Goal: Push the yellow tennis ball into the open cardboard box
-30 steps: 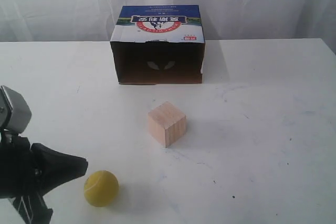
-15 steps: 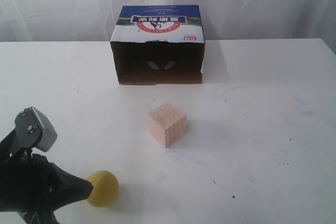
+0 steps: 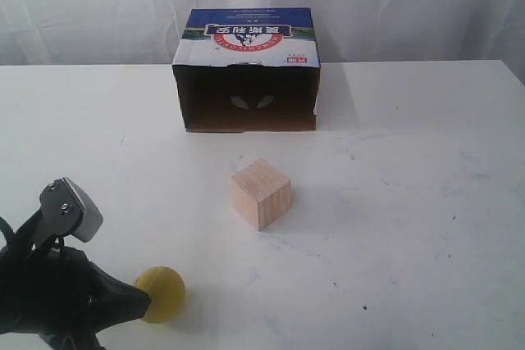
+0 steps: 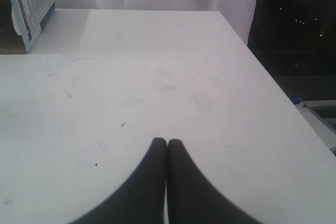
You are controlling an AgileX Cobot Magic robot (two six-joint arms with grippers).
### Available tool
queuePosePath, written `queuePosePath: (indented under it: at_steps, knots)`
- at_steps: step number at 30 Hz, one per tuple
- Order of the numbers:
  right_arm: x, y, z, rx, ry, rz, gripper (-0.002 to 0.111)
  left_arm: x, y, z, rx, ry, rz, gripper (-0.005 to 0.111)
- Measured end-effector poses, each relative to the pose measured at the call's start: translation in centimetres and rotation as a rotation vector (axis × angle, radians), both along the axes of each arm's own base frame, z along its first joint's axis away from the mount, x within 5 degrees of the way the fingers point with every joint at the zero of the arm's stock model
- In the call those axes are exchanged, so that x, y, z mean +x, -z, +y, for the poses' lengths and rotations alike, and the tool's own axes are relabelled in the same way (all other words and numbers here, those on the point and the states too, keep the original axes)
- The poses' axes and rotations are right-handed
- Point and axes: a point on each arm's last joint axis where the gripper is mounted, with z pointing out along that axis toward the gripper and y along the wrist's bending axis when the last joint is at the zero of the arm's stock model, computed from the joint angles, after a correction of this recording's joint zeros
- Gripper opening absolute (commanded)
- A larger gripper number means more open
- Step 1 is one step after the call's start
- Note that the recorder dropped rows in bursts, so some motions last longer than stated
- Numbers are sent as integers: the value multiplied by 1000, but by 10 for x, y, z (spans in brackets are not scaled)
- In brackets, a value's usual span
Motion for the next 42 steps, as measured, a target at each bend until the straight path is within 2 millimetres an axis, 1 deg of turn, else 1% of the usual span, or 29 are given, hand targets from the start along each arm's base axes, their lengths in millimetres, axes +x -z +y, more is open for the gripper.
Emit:
queuePosePath:
  at_steps: [12, 20, 23, 29, 34, 36, 37, 40, 41, 42]
  knots:
    - [0, 0, 0, 36, 10, -4, 0, 10, 11, -3, -17, -19, -8, 0]
    - [0, 0, 0, 38, 11, -4, 0, 12, 15, -6, -20, 33, -34, 0]
    - [0, 0, 0, 38, 11, -4, 0, 19, 10, -7, -19, 29, -58, 0]
    - [0, 0, 0, 38, 11, -4, 0, 43, -3, -6, 42, -26, -130, 0]
    - [0, 0, 0, 38, 11, -4, 0, 59, -11, -9, 46, -39, -167, 0]
    - [0, 0, 0, 38, 11, -4, 0, 68, -19, -10, 49, -49, -199, 0]
    - [0, 0, 0, 38, 11, -4, 0, 78, -29, -12, 52, -64, -241, 0]
    - [0, 0, 0, 38, 11, -4, 0, 91, -44, -11, 72, -100, -301, 0]
    - [0, 0, 0, 38, 11, -4, 0, 93, -48, -10, 83, -114, -314, 0]
    - [0, 0, 0, 38, 11, -4, 0, 95, -48, -5, 108, -173, -301, 0]
